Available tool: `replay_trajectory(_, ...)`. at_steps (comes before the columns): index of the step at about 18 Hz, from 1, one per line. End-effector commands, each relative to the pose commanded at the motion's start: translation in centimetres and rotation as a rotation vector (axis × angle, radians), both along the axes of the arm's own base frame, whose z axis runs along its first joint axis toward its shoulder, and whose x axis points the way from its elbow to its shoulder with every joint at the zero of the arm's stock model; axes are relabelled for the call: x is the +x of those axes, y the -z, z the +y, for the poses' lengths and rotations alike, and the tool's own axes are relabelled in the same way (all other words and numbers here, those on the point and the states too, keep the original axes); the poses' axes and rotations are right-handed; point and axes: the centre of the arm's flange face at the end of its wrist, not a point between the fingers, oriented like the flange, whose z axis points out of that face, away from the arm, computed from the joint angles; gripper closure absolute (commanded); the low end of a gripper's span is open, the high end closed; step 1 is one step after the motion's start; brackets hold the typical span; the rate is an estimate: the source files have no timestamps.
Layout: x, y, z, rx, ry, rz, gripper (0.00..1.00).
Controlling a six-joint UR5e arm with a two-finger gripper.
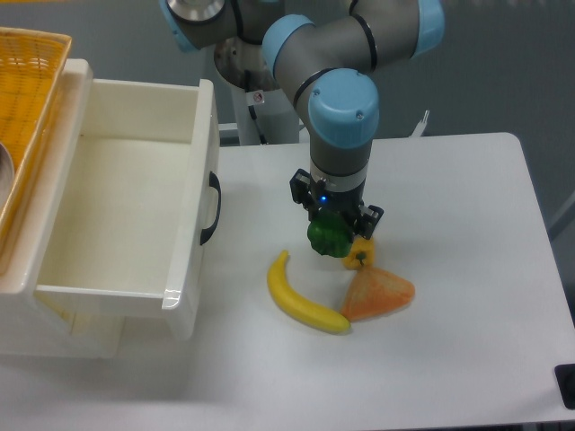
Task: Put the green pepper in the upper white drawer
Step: 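Close the gripper around the green bell pepper on the table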
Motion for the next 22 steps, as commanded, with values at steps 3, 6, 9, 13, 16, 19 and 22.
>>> replay_trajectory(3,0.0,0.0,0.1,0.003,0.0,-0.001,0.41)
replay_trajectory(6,0.1,0.3,0.2,0.002,-0.009,-0.005,0.41)
replay_trajectory(9,-0.1,-0.3,0.4,0.016,-0.047,0.002,0.41)
replay_trajectory(13,-0.2,-0.4,0.4,0.016,-0.072,0.004,0.41)
replay_trajectory(16,-0.2,-1.0,0.3,0.021,-0.1,0.01,0.41)
replay_trajectory(19,0.1,-1.8,0.0,0.045,-0.117,0.002,0.41)
replay_trajectory(22,0.7,-2.9,-0.3,0.054,-0.15,0.0,0.41)
